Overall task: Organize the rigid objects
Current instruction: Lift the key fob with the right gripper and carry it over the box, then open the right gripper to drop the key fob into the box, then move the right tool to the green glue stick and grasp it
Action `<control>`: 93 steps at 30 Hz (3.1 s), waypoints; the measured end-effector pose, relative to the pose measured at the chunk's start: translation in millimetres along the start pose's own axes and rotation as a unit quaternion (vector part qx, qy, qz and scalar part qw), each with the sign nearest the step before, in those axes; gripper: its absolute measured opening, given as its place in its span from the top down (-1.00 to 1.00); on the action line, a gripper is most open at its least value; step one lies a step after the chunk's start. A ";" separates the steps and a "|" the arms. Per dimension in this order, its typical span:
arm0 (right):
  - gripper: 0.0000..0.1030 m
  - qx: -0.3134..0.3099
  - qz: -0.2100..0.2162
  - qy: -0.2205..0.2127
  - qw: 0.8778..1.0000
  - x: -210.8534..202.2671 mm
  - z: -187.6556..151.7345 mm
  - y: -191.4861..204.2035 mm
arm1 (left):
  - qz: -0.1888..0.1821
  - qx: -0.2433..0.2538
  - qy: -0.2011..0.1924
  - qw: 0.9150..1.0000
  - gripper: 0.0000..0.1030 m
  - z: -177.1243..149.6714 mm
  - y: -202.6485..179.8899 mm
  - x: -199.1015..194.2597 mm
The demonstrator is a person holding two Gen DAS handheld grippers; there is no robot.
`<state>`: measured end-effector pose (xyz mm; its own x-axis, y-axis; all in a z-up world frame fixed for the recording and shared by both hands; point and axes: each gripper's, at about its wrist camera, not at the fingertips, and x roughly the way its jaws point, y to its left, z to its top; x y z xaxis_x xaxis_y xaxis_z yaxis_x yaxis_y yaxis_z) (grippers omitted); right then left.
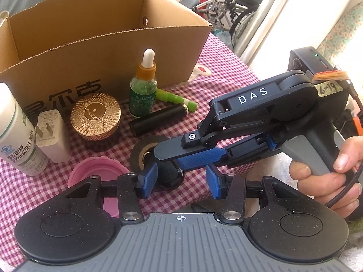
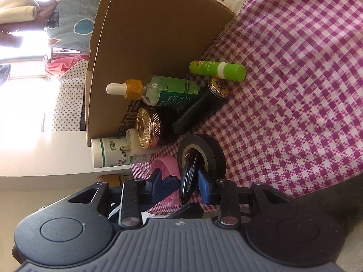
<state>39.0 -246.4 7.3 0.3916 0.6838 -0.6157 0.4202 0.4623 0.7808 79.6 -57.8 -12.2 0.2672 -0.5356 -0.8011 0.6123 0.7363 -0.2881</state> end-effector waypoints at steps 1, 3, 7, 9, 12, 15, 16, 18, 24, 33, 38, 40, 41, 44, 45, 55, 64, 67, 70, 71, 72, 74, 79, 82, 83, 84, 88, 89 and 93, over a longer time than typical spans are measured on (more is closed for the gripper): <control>0.40 0.000 -0.004 0.000 1.000 1.3 1.0 1.7 | -0.003 -0.004 -0.002 1.000 0.10 -0.6 1.9 0.1; 0.51 0.002 -0.011 -0.001 1.000 4.4 3.2 3.0 | -0.007 -0.011 -0.004 1.000 0.10 -1.1 5.5 0.9; 0.63 0.010 -0.010 -0.004 1.000 8.6 4.1 2.6 | -0.014 -0.032 0.003 0.999 0.09 -0.4 14.0 1.2; 0.63 0.008 -0.012 -0.005 1.000 8.8 4.0 4.5 | -0.013 -0.039 0.007 0.999 0.09 -0.7 16.5 2.2; 0.62 0.008 -0.012 0.003 1.000 10.6 4.8 0.8 | -0.010 -0.040 0.012 0.999 0.09 -0.4 17.0 6.1; 0.60 0.013 -0.010 0.009 1.000 15.0 6.8 1.7 | -0.007 -0.039 0.007 0.999 0.09 -0.1 14.9 5.9; 0.59 0.009 -0.010 0.009 1.000 16.0 6.5 2.8 | -0.007 -0.042 0.006 0.999 0.09 -0.1 15.1 5.8; 0.58 -0.002 -0.011 0.008 1.000 16.9 4.6 5.6 | -0.008 -0.044 0.003 0.999 0.09 0.3 14.7 4.9; 0.62 -0.018 0.005 -0.012 1.000 10.1 -6.6 12.5 | -0.010 -0.033 -0.017 0.999 0.09 -2.3 8.6 -10.7; 0.62 -0.075 0.040 -0.046 0.995 -18.2 -22.6 51.1 | 0.013 -0.013 -0.073 0.997 0.09 2.4 -9.9 -55.5; 0.63 -0.133 0.073 -0.058 0.987 -22.5 -8.5 108.6 | 0.039 -0.009 -0.125 0.991 0.07 31.5 -1.7 -98.0; 0.63 -0.154 0.084 -0.060 0.983 -18.9 3.9 132.1 | 0.045 -0.014 -0.136 0.990 0.07 48.1 9.2 -109.8; 0.63 -0.161 0.088 -0.060 0.981 -15.4 12.3 143.6 | 0.049 -0.019 -0.139 0.989 0.07 55.9 15.4 -113.3; 0.63 -0.164 0.096 -0.052 0.980 1.9 41.8 170.3 | 0.066 -0.034 -0.144 0.987 0.07 82.1 36.2 -115.9; 0.63 -0.160 0.097 -0.047 0.981 9.2 51.2 175.8 | 0.072 -0.040 -0.146 0.986 0.07 89.8 42.6 -114.9; 0.66 -0.091 0.048 0.007 0.995 122.0 149.5 195.1 | 0.124 -0.132 -0.153 0.972 0.03 107.6 114.9 -101.8; 0.62 -0.057 0.009 0.012 0.998 185.2 177.3 194.6 | 0.141 -0.148 -0.172 0.964 -0.10 96.3 125.0 -111.5; 0.61 -0.060 0.006 0.010 0.998 184.6 174.7 195.7 | 0.139 -0.149 -0.176 0.963 -0.11 93.4 124.5 -113.2; 0.61 -0.067 0.012 0.005 0.998 168.9 167.6 196.1 | 0.139 -0.151 -0.181 0.962 -0.12 88.8 122.2 -117.8; 0.61 -0.071 0.018 0.003 0.997 163.7 166.1 198.7 | 0.137 -0.152 -0.184 0.961 -0.14 87.1 121.1 -120.6; 0.61 -0.077 0.024 0.001 0.997 155.8 163.3 199.9 | 0.135 -0.152 -0.187 0.961 -0.18 85.3 119.4 -123.9; 0.61 -0.088 0.039 -0.003 0.995 135.7 153.7 201.3 | 0.131 -0.150 -0.195 0.960 -0.31 82.1 115.3 -130.7; 0.61 -0.122 0.088 -0.019 0.988 64.1 117.1 199.3 | 0.124 -0.131 -0.219 0.959 -0.55 69.5 93.0 -149.2; 0.61 -0.140 0.117 -0.035 0.983 15.7 88.7 187.9 | 0.118 -0.118 -0.227 0.959 -0.71 61.8 77.8 -156.5; 0.61 -0.147 0.125 -0.043 0.980 -1.0 79.4 182.1 | 0.117 -0.113 -0.229 0.960 -0.78 58.7 72.6 -157.9; 0.60 -0.152 0.131 -0.052 0.978 -17.2 70.1 174.8 | 0.115 -0.107 -0.232 0.960 -0.86 54.9 67.2 -158.7; 0.44 -0.159 0.139 -0.091 0.973 -71.8 38.4 137.2 | 0.098 -0.086 -0.225 0.966 -0.97 43.3 44.4 -152.5; 0.41 -0.158 0.136 -0.102 0.973 -81.5 31.7 127.0 | 0.091 -0.080 -0.217 0.969 -0.99 41.1 39.1 -147.7; 0.27 -0.153 0.099 -0.142 0.973 -100.4 6.6 81.3 | 0.076 -0.058 -0.178 0.979 -0.99 32.5 18.2 -119.3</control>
<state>39.3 -281.2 131.8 0.6681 0.6134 -0.4211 0.0674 0.5137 0.8553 83.0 6.1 95.2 0.6042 -0.5110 -0.6114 0.4622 0.8498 -0.2535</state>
